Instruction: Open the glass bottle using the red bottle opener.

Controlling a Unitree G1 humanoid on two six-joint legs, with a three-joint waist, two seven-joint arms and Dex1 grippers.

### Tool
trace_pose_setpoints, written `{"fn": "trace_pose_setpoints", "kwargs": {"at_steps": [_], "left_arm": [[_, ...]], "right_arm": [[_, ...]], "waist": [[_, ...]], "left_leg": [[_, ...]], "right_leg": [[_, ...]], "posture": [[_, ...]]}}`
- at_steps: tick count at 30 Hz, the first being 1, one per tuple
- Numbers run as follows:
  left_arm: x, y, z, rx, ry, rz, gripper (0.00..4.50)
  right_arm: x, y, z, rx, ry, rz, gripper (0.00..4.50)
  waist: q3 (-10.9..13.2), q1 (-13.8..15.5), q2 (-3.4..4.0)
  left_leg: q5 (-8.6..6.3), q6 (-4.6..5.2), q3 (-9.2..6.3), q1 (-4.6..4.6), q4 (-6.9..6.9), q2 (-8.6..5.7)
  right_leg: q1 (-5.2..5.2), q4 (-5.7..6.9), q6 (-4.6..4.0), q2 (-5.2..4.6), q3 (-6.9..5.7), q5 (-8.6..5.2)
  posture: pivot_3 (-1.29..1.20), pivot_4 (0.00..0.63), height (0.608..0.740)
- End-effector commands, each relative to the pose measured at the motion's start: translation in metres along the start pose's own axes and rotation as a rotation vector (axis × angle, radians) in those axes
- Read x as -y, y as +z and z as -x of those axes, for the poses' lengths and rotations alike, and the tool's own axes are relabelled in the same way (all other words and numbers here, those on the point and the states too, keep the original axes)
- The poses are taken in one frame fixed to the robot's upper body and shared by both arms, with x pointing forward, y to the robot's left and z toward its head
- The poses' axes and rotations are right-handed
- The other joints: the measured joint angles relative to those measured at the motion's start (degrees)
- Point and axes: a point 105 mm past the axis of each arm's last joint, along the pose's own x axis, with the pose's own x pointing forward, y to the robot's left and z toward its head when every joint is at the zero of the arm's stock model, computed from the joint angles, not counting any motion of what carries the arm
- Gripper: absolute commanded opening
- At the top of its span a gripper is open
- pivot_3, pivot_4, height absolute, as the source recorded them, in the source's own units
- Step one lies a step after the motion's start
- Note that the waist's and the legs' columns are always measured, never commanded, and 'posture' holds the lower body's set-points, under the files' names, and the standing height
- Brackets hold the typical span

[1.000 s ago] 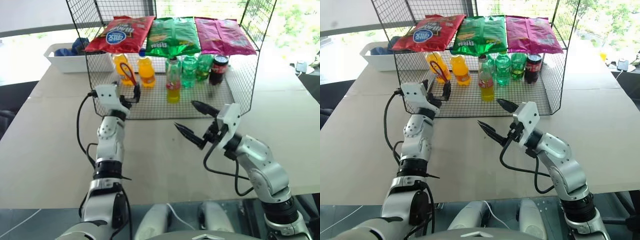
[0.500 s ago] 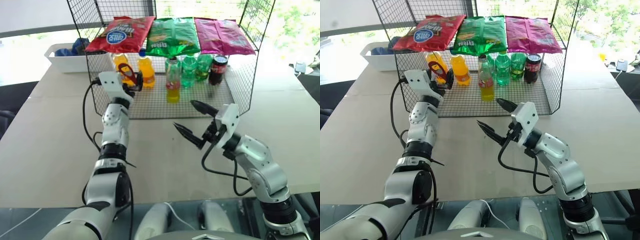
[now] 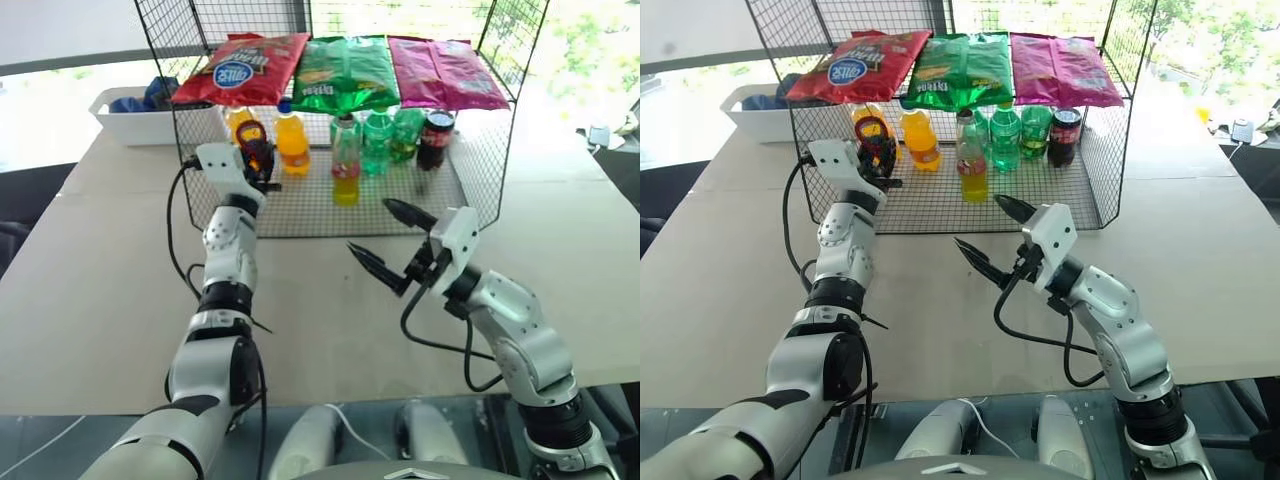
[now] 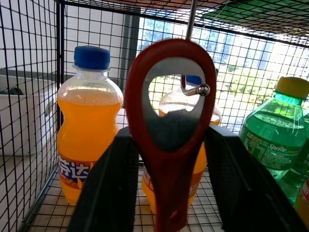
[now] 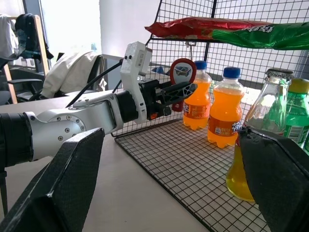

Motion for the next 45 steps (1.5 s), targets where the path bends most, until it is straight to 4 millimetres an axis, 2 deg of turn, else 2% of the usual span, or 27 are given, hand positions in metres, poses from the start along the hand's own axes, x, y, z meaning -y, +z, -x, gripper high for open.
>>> {"fn": "trace_pose_setpoints", "kwargs": {"at_steps": [1, 10, 14, 19, 23, 28, 30, 32, 34, 40, 45], "left_arm": [[0.002, 0.013, -0.002, 0.056, -0.022, -0.015, 0.06], [0.009, 0.015, 0.001, 0.073, -0.063, 0.044, 0.06], [0.026, 0.022, 0.007, 0.101, -0.184, 0.226, 0.06], [0.031, 0.032, 0.01, 0.134, -0.223, 0.433, 0.06], [0.043, 0.028, 0.02, 0.091, -0.32, 0.588, 0.06], [0.034, 0.034, 0.022, 0.118, -0.285, 0.716, 0.06], [0.036, 0.036, 0.023, 0.114, -0.31, 0.759, 0.06], [0.048, 0.036, 0.028, 0.073, -0.394, 0.806, 0.06], [0.067, 0.034, 0.037, 0.0, -0.509, 0.848, 0.06], [0.11, 0.026, 0.07, -0.214, -0.8, 0.941, 0.06], [0.137, 0.017, 0.098, -0.378, -0.999, 0.939, 0.06]], "right_arm": [[-0.003, 0.008, -0.001, 0.037, 0.004, 0.022, 4.5], [-0.002, 0.005, -0.001, 0.034, -0.002, 0.023, 4.5], [-0.001, 0.004, -0.001, 0.028, -0.007, 0.028, 4.5], [0.0, 0.001, 0.0, 0.018, -0.013, 0.032, 4.5], [0.0, -0.003, 0.001, 0.007, -0.022, 0.033, 4.5], [0.001, -0.004, 0.003, 0.001, -0.036, 0.038, 4.5], [0.003, -0.005, 0.003, -0.001, -0.047, 0.035, 4.5], [0.006, -0.005, 0.002, -0.005, -0.064, 0.021, 4.5], [0.007, -0.011, 0.002, -0.038, -0.073, -0.084, 4.5], [-0.016, -0.032, 0.011, -0.221, 0.102, -0.347, 4.5], [-0.027, -0.033, 0.016, -0.336, 0.189, -0.533, 4.5]], "waist": [[0.0, -0.3, -0.01], [0.0, -0.6, -0.02], [0.0, -0.6, -0.03], [0.0, -0.5, -0.04], [0.0, -0.7, -0.05], [0.0, -0.8, -0.06], [0.0, -0.8, -0.06], [0.0, -0.8, -0.07], [0.0, -0.7, -0.07], [-0.1, -0.8, -0.07], [-0.1, -0.9, -0.07]], "left_leg": [[0.0, 0.0, 0.0, 0.0, 0.0, 0.0], [0.0, 0.0, -0.01, 0.0, 0.03, -0.01], [0.0, 0.0, -0.02, -0.01, 0.05, 0.0], [0.0, 0.01, -0.06, -0.03, 0.09, -0.01], [0.0, 0.01, -0.06, -0.02, 0.1, -0.02], [0.0, 0.0, -0.04, -0.01, 0.11, 0.0], [0.0, 0.0, -0.03, 0.0, 0.12, 0.01], [0.0, 0.0, -0.03, 0.0, 0.12, 0.02], [0.0, 0.0, -0.04, 0.0, 0.12, 0.0], [0.0, 0.01, -0.03, 0.01, 0.14, -0.01], [0.0, 0.0, -0.02, 0.03, 0.12, 0.05]], "right_leg": [[0.0, 0.0, 0.0, 0.0, 0.0, 0.0], [0.0, 0.02, 0.0, -0.01, 0.0, 0.0], [0.0, 0.03, 0.0, -0.01, 0.0, 0.0], [0.01, 0.03, 0.0, -0.03, -0.04, 0.0], [0.02, 0.04, 0.0, -0.03, -0.03, 0.0], [0.02, 0.09, 0.0, 0.0, -0.01, 0.0], [0.02, 0.1, 0.0, 0.0, 0.0, 0.0], [0.02, 0.11, 0.0, 0.01, 0.0, 0.0], [0.03, 0.1, 0.0, 0.0, 0.0, 0.0], [0.05, 0.1, -0.01, -0.01, 0.02, 0.0], [0.05, 0.13, -0.02, 0.02, 0.03, 0.0]], "posture": [[0.0, 0.15, 0.74], [0.0, 0.15, 0.74], [0.0, 0.15, 0.74], [0.0, 0.15, 0.74], [0.0, 0.15, 0.74], [0.0, 0.15, 0.74], [0.0, 0.15, 0.74], [0.0, 0.15, 0.74], [0.0, 0.15, 0.74], [0.0, 0.15, 0.74], [0.0, 0.15, 0.74]]}}
